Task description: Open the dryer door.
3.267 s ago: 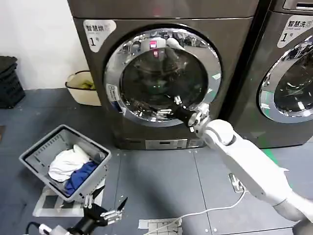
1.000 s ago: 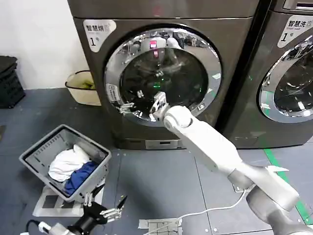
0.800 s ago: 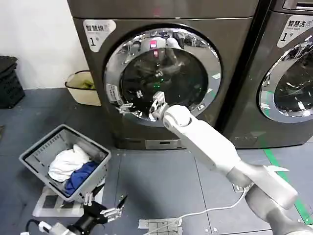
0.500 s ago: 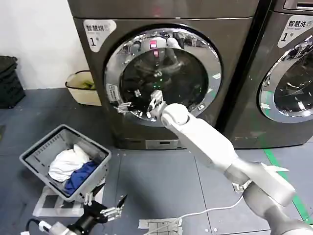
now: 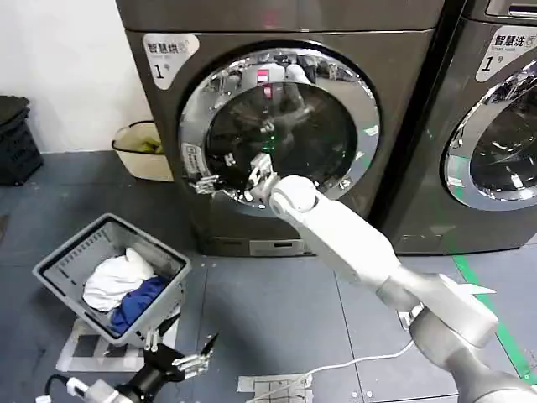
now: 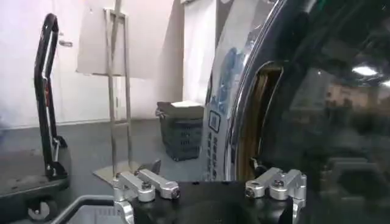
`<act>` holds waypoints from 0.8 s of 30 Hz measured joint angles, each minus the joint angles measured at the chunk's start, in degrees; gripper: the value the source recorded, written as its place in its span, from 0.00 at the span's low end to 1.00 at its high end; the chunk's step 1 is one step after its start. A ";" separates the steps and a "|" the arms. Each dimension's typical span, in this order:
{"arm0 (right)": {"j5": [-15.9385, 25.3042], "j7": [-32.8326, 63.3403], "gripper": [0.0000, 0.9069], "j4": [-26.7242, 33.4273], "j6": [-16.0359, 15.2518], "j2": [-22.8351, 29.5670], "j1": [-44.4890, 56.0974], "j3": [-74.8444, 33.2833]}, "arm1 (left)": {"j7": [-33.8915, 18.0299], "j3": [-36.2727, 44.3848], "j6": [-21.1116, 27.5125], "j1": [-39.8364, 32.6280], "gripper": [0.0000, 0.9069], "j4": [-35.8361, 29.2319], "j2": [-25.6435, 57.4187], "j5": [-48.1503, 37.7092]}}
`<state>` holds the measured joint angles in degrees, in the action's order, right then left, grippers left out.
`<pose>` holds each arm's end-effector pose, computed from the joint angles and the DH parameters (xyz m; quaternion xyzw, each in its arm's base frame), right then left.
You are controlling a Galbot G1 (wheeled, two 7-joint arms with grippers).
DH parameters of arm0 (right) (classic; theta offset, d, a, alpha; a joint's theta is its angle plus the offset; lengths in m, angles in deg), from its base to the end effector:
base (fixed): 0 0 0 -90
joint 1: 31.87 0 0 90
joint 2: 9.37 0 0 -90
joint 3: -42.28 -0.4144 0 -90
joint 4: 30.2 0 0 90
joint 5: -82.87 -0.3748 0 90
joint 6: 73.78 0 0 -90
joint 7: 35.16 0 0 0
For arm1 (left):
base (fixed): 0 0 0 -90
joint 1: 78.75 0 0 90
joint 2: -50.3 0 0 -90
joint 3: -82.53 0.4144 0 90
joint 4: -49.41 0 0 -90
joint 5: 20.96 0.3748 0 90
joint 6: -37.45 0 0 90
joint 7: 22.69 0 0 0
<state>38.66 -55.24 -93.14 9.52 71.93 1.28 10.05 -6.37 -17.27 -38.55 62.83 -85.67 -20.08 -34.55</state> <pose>0.6172 0.1906 -0.1905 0.5169 -0.8549 0.0439 0.0052 0.0639 0.0925 -0.2821 -0.1966 -0.9634 -0.0412 0.1777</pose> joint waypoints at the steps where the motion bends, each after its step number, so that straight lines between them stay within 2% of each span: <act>1: 0.01 -0.08 1.00 0.14 0.00 0.14 -0.09 0.09 | 0.00 0.00 0.01 -0.02 1.00 0.00 0.00 -0.01; 13: 0.03 -0.95 1.00 1.40 -0.10 1.43 -0.79 0.99 | 0.01 0.00 0.17 -0.25 1.00 0.00 0.09 -0.17; 24: -0.54 -4.19 1.00 0.31 -0.27 0.23 -0.97 1.64 | 0.02 -0.34 0.19 -0.66 1.00 0.43 0.18 -0.55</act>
<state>38.13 -59.43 -92.83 9.25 72.16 0.30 11.69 -6.36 -17.61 -38.36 62.17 -85.24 -19.90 -35.11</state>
